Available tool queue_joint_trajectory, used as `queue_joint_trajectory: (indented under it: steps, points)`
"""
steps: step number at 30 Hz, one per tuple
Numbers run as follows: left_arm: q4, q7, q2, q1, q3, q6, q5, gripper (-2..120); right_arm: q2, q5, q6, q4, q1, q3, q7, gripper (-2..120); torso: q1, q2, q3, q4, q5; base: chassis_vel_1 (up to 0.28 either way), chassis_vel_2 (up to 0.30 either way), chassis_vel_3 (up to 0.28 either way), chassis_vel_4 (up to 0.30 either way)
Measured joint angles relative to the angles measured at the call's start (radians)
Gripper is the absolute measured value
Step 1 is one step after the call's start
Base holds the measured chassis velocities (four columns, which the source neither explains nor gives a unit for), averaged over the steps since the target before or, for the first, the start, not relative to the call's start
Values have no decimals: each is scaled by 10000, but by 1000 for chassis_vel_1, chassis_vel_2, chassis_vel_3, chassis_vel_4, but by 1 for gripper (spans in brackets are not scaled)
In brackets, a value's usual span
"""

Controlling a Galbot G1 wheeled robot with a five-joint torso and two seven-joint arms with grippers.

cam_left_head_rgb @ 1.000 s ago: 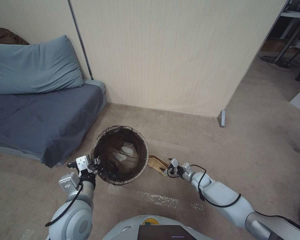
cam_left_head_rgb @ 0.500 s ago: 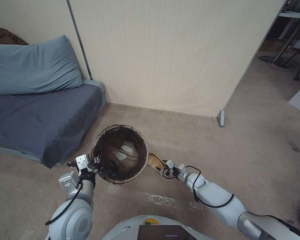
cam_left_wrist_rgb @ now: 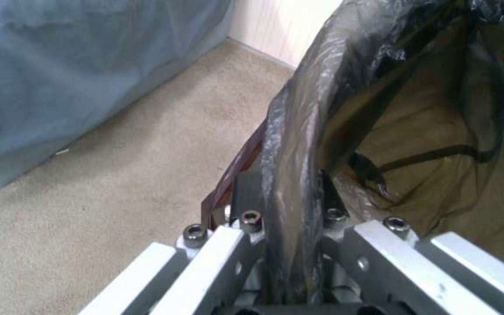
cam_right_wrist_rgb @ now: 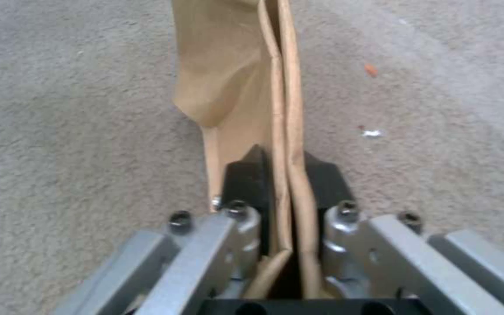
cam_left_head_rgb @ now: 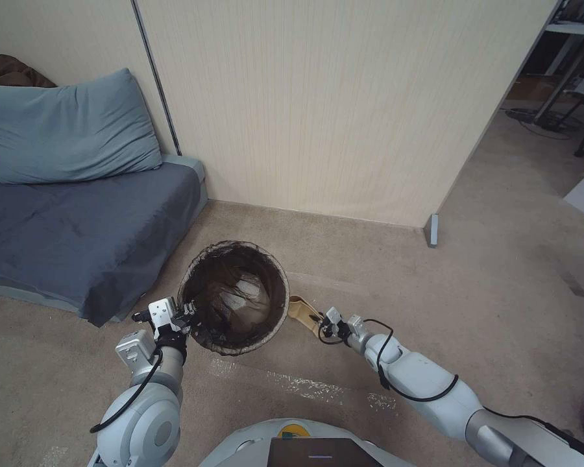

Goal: Pick up the trash bin, then pick up the garbage from the floor and place it into the trash bin.

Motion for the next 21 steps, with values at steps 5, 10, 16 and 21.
queue_joint_trajectory:
  steps: [5, 10, 16, 21]
  points:
    - [23, -8, 18, -29, 23, 9, -15, 0, -59, 20, 0, 89, 0, 6, 105, 0, 0, 0, 0, -1, 0, 0, 0, 0, 0]
    - [26, -12, 73, -31, 39, 13, -30, 0, -99, 33, 0, 196, -5, 38, 264, 0, 0, 0, 0, -1, -1, 0, 0, 0, 0]
    - [25, -19, 166, 21, 54, 44, -57, 0, -300, 44, -24, 804, -177, 467, 765, 0, 0, 0, 0, 0, -1, 0, 0, 0, 0]
    - [21, -4, 265, 159, 130, 67, -47, 0, -762, 207, -303, 2182, -472, 1202, 1482, 0, 0, 0, 0, -1, -3, 0, 0, 0, 0]
